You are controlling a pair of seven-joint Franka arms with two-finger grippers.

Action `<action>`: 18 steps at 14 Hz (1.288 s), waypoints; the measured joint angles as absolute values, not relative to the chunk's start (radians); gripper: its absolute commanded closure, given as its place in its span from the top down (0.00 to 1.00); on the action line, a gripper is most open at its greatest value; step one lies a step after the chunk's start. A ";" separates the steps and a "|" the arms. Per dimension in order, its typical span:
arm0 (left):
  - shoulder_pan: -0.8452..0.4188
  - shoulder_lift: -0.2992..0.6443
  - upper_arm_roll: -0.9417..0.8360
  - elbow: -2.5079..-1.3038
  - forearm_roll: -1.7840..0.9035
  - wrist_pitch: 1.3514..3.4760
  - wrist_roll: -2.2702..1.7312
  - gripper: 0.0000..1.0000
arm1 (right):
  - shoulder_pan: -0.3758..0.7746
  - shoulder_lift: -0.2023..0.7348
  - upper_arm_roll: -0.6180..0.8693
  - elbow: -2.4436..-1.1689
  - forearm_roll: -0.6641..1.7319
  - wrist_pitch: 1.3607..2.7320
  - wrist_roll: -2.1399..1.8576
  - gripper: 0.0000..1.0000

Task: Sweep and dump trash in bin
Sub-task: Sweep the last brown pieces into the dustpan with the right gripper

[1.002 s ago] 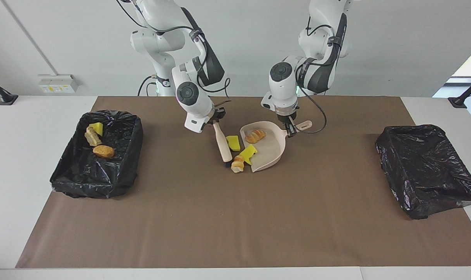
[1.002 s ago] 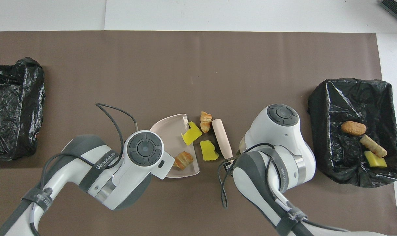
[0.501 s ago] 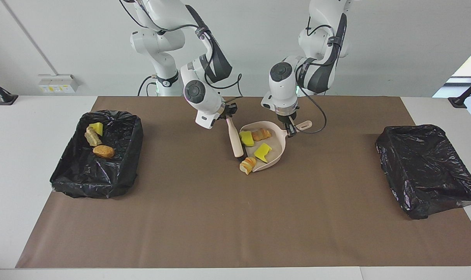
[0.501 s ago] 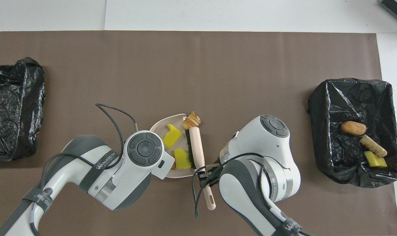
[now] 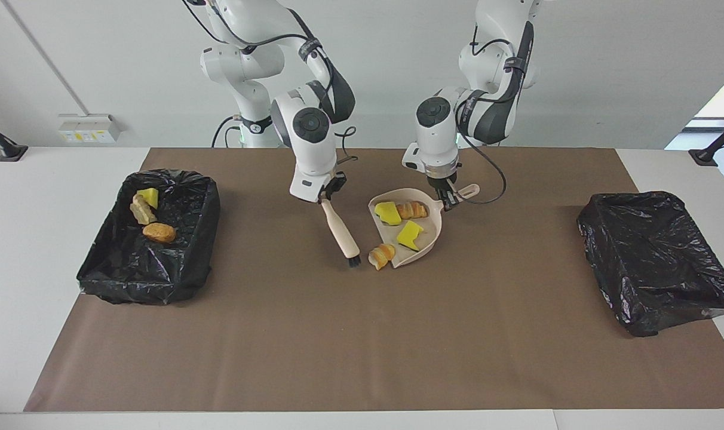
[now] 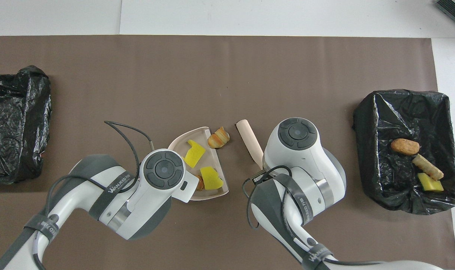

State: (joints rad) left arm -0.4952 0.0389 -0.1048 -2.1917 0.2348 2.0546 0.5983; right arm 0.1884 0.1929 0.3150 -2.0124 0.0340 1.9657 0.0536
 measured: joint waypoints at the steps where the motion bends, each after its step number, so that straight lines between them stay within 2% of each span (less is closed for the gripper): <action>1: -0.488 0.039 -0.105 -2.192 0.235 2.055 0.598 0.00 | 0.199 0.216 0.317 -2.001 0.048 1.966 0.058 0.00; 8: -0.474 0.039 -0.105 -2.194 0.235 2.055 0.598 0.00 | 0.247 0.202 0.328 -1.992 0.485 1.905 0.078 0.00; 11: -0.474 0.039 -0.106 -2.194 0.235 2.054 0.598 0.00 | 0.231 0.153 0.321 -1.991 0.505 1.874 0.106 0.00; 16: -0.467 0.039 -0.105 -2.192 0.235 2.063 0.659 0.00 | 0.160 0.016 0.313 -1.992 0.435 1.653 0.345 0.00; 18: -0.454 0.034 -0.102 -2.176 0.235 2.066 0.740 0.00 | 0.172 -0.020 0.319 -2.023 0.409 1.624 0.449 0.00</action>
